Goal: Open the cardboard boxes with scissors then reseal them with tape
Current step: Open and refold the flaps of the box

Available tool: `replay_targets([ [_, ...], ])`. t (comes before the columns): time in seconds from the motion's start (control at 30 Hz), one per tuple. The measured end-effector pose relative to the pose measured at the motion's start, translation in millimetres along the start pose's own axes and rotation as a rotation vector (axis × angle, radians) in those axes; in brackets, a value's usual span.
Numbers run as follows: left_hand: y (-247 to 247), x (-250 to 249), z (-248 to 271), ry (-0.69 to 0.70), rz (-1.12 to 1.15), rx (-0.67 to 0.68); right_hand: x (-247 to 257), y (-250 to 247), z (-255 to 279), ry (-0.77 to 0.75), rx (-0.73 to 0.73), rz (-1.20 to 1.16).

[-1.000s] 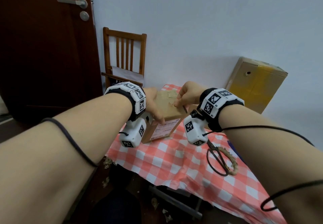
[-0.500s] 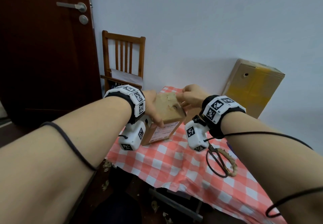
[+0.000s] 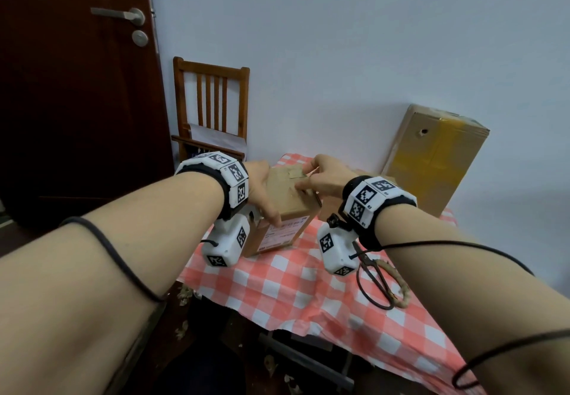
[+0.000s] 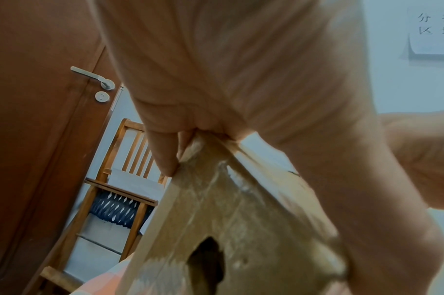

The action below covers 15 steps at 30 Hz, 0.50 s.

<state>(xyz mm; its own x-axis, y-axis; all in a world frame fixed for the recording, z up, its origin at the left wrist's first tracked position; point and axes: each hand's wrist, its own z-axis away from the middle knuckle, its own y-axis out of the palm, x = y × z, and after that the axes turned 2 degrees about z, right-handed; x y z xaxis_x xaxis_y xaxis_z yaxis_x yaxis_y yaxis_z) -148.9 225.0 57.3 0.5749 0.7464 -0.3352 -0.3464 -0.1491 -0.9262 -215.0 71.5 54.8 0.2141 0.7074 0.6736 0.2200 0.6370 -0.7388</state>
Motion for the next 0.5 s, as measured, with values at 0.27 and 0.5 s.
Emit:
replay_targets([
  [0.27,0,-6,8,0.006,-0.013,-0.008,-1,5,5,-0.034,-0.049,0.069],
  [0.5,0,-4,13,0.001,0.018,-0.015,-7,2,8,0.03,-0.05,-0.183],
])
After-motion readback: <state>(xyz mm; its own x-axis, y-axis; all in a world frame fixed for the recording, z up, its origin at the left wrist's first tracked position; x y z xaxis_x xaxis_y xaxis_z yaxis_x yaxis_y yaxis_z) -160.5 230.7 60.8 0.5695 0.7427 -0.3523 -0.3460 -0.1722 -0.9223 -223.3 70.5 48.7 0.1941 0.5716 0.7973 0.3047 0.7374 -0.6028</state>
